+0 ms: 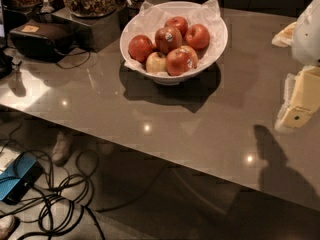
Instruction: Pick apple from white bowl
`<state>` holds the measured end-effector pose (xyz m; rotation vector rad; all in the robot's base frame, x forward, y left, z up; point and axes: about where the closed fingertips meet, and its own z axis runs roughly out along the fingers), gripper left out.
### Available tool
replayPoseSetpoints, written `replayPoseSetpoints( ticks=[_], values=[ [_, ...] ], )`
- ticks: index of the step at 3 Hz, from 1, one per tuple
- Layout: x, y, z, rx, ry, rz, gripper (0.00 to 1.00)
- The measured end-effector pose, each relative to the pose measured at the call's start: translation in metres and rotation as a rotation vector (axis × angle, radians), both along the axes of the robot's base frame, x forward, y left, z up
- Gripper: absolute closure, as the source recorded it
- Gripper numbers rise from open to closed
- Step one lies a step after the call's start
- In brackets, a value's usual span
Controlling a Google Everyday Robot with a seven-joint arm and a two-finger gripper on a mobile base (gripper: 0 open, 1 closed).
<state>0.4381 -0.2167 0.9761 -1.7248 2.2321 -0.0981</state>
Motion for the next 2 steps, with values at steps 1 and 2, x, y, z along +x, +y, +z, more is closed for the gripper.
replayPoseSetpoints(
  ticks=[1,2],
  values=[
    [0.008,0.004,0.007,0.007,-0.012,0.002,0.00],
    [0.057,0.036,0.035,0.100,0.045,-0.004,0.00]
  ],
)
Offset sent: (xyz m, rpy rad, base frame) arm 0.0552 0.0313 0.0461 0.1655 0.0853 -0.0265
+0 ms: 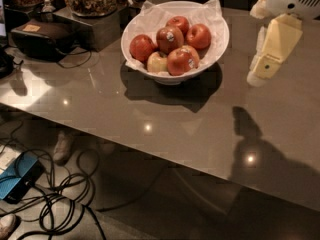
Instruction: Pick apple from white bowl
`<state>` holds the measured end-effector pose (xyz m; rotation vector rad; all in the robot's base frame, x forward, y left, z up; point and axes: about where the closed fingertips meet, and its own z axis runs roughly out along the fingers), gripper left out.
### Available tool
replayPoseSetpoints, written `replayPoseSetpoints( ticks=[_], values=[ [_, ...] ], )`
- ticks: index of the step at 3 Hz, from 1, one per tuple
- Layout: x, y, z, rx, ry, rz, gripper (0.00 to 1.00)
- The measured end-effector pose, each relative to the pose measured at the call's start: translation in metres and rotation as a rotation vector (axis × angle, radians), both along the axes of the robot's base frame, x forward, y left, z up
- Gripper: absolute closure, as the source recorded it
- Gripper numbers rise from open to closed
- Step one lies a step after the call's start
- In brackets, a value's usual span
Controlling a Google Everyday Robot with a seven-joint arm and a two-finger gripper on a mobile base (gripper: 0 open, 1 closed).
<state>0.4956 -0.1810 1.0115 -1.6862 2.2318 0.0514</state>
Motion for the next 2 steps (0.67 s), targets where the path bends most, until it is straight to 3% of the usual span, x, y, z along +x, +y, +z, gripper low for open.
replayPoseSetpoints(
  ticks=[1,2],
  values=[
    [0.0079,0.0054,0.0097,0.014,-0.040,0.003,0.00],
    [0.0080,0.0054,0.0097,0.014,-0.040,0.003,0.00]
  ],
)
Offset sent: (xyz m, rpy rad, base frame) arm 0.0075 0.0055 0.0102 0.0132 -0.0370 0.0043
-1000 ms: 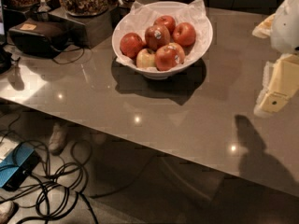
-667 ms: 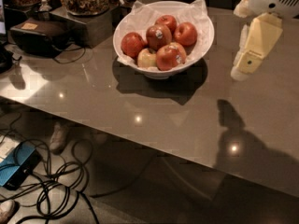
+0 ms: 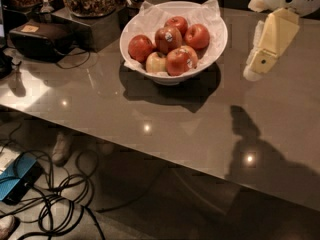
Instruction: Pick apple from white bowl
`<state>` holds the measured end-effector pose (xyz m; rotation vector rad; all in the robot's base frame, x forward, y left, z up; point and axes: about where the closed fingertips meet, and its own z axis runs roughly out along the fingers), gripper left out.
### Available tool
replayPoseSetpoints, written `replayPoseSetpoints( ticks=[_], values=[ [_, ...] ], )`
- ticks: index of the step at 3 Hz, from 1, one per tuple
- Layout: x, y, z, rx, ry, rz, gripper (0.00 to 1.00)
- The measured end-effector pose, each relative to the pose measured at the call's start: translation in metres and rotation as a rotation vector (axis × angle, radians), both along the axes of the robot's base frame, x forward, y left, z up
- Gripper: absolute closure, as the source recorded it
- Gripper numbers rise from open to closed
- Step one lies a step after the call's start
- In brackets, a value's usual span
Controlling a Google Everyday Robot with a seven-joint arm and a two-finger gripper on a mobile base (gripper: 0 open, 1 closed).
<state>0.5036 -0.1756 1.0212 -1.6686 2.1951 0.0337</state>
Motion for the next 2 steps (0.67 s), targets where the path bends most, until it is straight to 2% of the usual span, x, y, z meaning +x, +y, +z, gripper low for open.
replayPoseSetpoints(
  ticks=[1,2],
  values=[
    [0.021,0.015,0.005,0.046,-0.013,-0.045,0.00],
    [0.089,0.052,0.004,0.074,0.007,-0.143,0.00]
  ],
)
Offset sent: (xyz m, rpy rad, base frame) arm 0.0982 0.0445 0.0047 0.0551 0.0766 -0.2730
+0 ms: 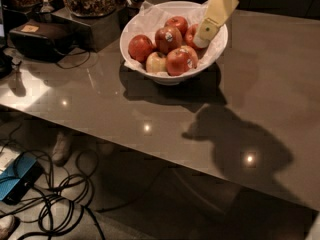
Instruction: Pick apple from white bowl
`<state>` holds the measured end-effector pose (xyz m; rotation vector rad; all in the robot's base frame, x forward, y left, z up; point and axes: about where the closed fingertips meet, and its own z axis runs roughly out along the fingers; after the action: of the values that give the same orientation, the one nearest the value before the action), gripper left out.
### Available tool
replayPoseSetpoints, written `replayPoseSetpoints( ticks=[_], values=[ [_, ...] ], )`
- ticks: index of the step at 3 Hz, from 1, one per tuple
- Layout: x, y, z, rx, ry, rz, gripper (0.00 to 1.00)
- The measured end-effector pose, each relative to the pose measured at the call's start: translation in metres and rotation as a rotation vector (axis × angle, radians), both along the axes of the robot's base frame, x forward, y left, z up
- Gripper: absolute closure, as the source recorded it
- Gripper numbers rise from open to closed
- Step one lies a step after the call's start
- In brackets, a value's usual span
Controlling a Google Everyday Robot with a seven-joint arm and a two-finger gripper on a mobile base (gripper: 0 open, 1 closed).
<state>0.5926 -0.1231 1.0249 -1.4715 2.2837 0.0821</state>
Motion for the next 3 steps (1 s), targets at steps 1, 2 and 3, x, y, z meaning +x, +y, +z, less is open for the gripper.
replayPoseSetpoints(
  ticks=[1,2,3],
  values=[
    [0.005,0.003,0.003,0.015,-0.023,-0.004,0.00],
    [0.018,0.017,0.005,0.057,-0.016,-0.042,0.00],
    [0.037,0.034,0.001,0.062,0.011,-0.083,0.00]
  ],
)
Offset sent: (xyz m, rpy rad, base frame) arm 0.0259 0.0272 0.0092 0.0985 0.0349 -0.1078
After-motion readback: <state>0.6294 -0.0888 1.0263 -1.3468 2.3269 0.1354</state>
